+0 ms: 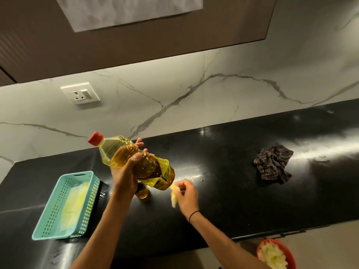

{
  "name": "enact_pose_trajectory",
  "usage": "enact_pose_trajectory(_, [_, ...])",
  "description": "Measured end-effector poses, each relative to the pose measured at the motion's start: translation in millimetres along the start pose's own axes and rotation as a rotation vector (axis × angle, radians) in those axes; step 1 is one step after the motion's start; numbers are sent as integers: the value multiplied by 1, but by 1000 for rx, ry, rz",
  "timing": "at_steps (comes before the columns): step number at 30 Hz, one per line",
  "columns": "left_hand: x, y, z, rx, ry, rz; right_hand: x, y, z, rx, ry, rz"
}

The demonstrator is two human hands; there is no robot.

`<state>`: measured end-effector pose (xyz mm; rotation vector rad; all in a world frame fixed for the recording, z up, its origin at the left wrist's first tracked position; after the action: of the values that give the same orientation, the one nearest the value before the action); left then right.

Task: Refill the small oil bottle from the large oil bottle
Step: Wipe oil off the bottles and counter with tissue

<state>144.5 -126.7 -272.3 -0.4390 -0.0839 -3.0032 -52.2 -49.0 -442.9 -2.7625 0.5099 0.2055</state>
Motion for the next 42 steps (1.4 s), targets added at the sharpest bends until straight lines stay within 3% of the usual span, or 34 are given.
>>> enact_pose_trajectory(5, [-20,-1,-16,-39,21,14,-75,46,14,-120,-508,148])
enact_pose_trajectory(9, [-30,-6,-20,-26,30,47,-104,91,9,-199,-792,162])
enact_pose_trajectory(13, [-43,-12,-27,-27,46,48,-95,125,5,-247,-951,106])
enact_pose_trajectory(17, [-56,-19,-31,-39,80,34,-70,146,-4,-265,-927,95])
enact_pose_trajectory(23, [-63,-16,-40,-67,155,-21,95,69,0,-662,-977,-351])
enact_pose_trajectory(25, [-62,-16,-37,-64,159,-35,109,52,3,-732,-920,-437])
enact_pose_trajectory(27, [-63,-16,-32,-54,153,-26,95,59,4,-821,-1031,-451])
enact_pose_trajectory(30, [-65,-16,-24,-40,127,-17,28,105,-3,-822,-1202,-275])
enact_pose_trajectory(34, [-66,-18,-20,-21,111,3,-96,157,0,-437,-1211,115])
enact_pose_trajectory(37, [-63,-22,-24,-62,98,-7,-78,140,1,-381,-1101,185])
enact_pose_trajectory(39, [-58,-25,-26,-74,112,-22,-17,109,5,-456,-1021,62])
enact_pose_trajectory(42, [-53,-27,-25,-66,115,-51,91,32,15,-719,-1048,-313])
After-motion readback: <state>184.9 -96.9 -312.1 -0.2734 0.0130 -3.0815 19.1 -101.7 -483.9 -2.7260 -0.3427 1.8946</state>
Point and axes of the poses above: each hand's wrist, its own y-axis towards the middle knuckle, its own x-axis out of the palm, z = x × y, the point moved 10 cm from there along y, towards the middle knuckle, and after that the axes turned 2 degrees about z, right-handed, at the moved point
